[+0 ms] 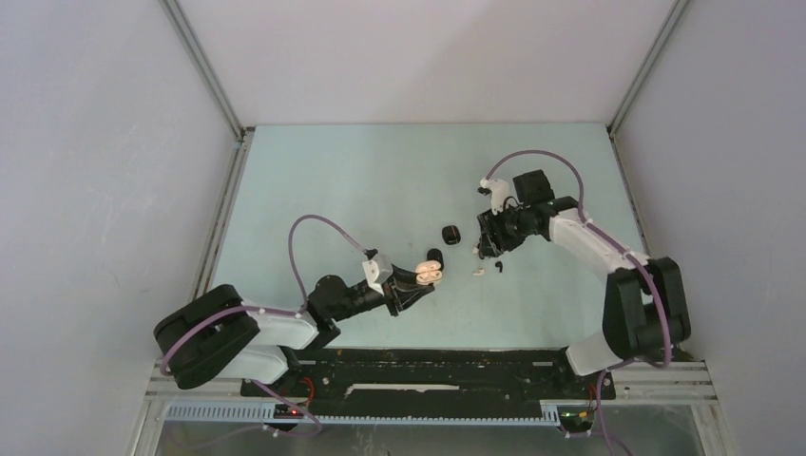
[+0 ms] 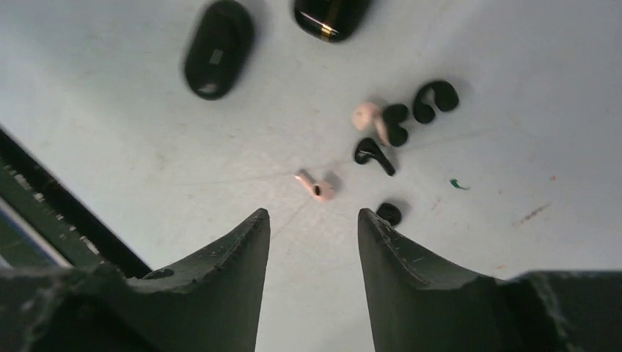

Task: Insert the wireless bluetooth earbuds into the charging case
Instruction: Pick up the earbud from the center of the board.

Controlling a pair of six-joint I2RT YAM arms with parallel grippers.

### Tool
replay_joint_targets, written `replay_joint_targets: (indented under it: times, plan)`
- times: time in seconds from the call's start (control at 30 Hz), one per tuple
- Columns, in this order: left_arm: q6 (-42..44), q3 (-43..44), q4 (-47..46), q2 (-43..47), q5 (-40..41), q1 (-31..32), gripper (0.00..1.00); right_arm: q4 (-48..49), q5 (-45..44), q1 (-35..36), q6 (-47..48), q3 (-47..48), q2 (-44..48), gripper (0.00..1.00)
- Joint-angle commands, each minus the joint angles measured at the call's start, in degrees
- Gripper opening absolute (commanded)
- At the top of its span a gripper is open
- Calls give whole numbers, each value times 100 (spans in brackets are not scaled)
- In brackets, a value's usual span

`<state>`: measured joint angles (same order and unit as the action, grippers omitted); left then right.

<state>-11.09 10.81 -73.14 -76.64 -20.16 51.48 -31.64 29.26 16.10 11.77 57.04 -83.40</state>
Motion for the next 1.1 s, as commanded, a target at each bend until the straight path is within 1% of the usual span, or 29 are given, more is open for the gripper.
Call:
replay_joint_targets:
  times: [0.0,0.07,0.2,0.27,0.3,0.4,0.47,0.53,0.6,0.67,0.73,0.8,0.83,0.93,1.0,1.07]
  plan:
    - [80,-69,-271,263,370,-66,0,-108,-984,-21,-516,480,-580,51]
    - [89,-84,-277,287,375,-64,0,-196,-1095,3,-634,647,-898,51]
    - [114,-101,-271,294,382,-70,0,-547,-1347,184,-774,1037,-1479,54]
    - [116,-101,-271,304,390,-77,0,-624,-1448,284,-785,1218,-1710,54]
    - [124,-99,-277,307,390,-77,0,-643,-1471,314,-808,1301,-1794,51]
    - [137,-114,-271,320,407,-81,0,-664,-1515,461,-628,1528,-1965,35]
    - [142,-125,-277,345,408,-83,0,-705,-1624,655,-289,1661,-2047,29]
    - [149,-136,-271,363,416,-86,0,-759,-1670,871,125,1756,-2129,26]
    - [151,-151,-271,383,417,-90,0,-803,-1651,987,588,1783,-2165,26]
    - [151,-157,-273,391,418,-88,0,-830,-1588,1017,1086,1782,-2145,29]
    - [144,-156,-275,399,417,-95,0,-889,-1375,980,1902,1767,-2057,33]
    - [130,-165,-271,420,408,-94,0,-960,-918,862,2732,1688,-1910,38]
    - [115,-168,-271,449,408,-90,0,-985,-544,752,3213,1619,-1787,40]
    - [115,-196,-271,530,326,-98,0,-1086,448,300,4478,1472,-1516,44]
    - [124,-226,-272,604,345,-103,0,-1103,756,131,5199,1470,-1454,45]
    - [149,-261,-274,643,408,-124,0,-1138,696,127,5685,1468,-1494,46]
